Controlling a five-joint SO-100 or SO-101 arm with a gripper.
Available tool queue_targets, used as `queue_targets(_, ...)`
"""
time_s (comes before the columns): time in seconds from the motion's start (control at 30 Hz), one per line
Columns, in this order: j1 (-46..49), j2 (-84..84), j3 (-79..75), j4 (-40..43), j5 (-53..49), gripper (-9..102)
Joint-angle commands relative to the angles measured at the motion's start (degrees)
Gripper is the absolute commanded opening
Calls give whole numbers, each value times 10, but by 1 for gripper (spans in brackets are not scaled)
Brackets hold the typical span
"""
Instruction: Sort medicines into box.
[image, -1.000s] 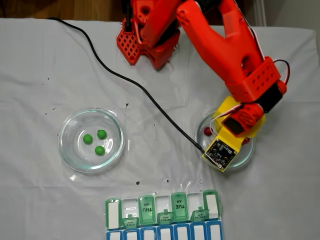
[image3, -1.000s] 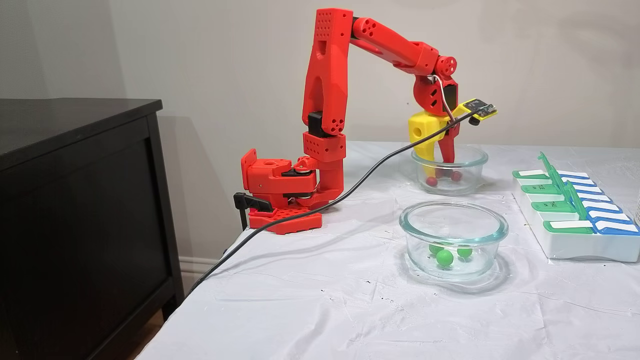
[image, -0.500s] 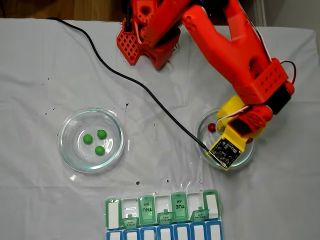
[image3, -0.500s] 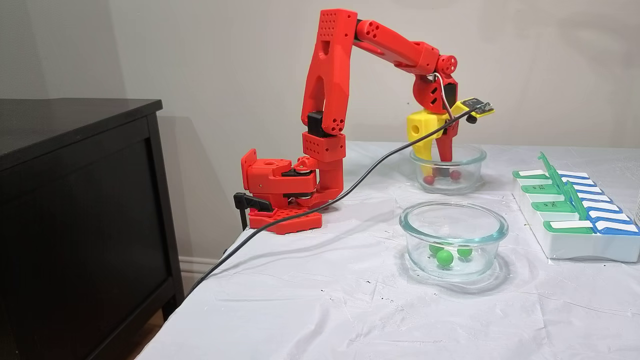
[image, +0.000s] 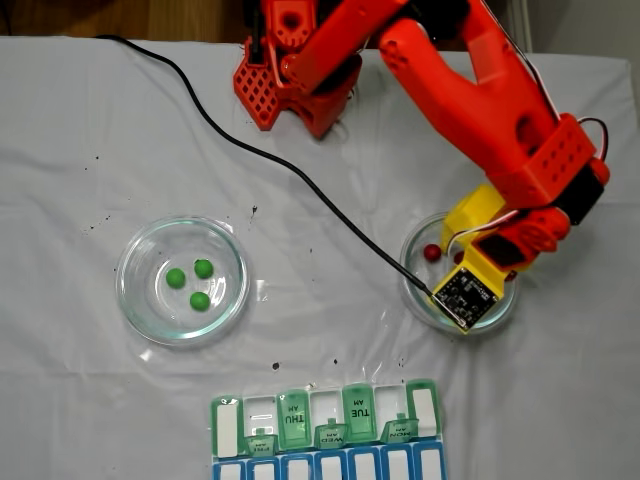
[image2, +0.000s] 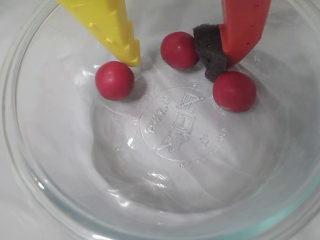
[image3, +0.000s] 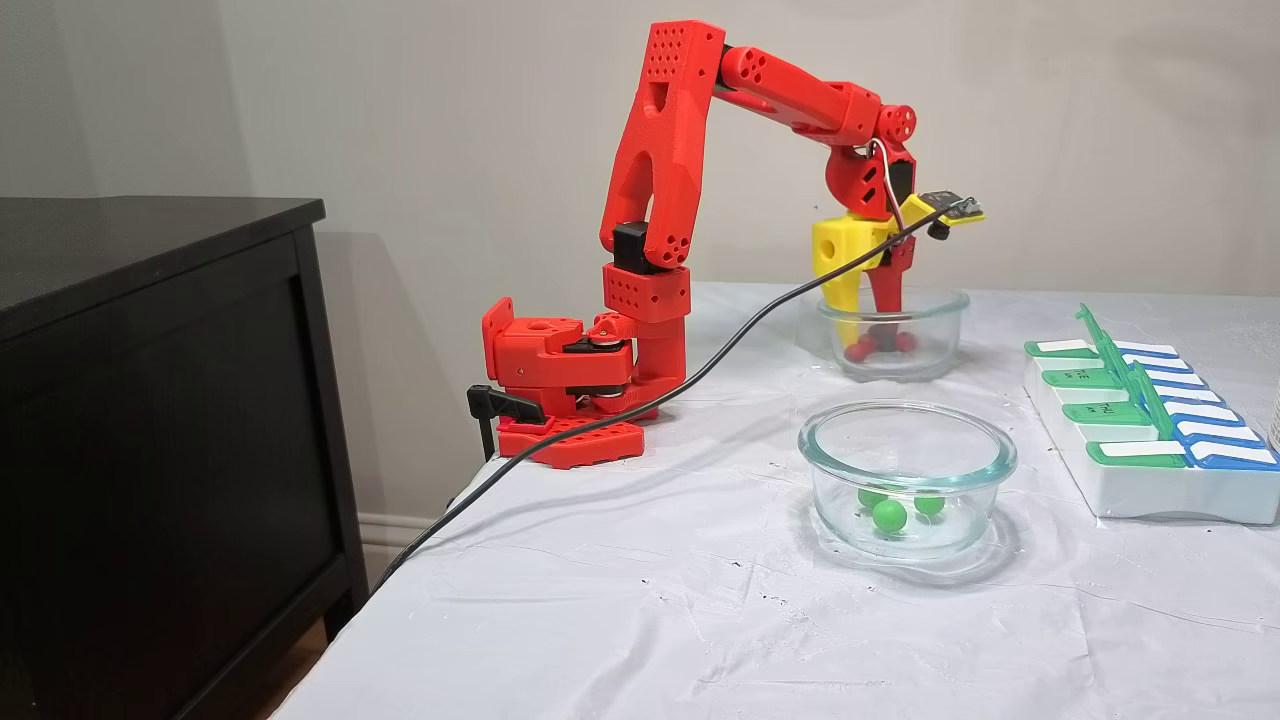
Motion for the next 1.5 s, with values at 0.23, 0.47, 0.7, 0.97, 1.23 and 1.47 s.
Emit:
queue_targets(0.23, -69, 23, -51, 20, 17, 23)
queue_targets(0.47, -62, -23, -60, 19, 26, 17)
queue_targets(0.7, -58, -40, -50, 12, 33, 0)
queue_targets(0.97, -21, -16, -62, -15, -5, 0)
queue_targets(1.23, 47, 78, -33, -91, -82, 0)
queue_targets(1.47, 95, 146, -30, -74, -127, 0)
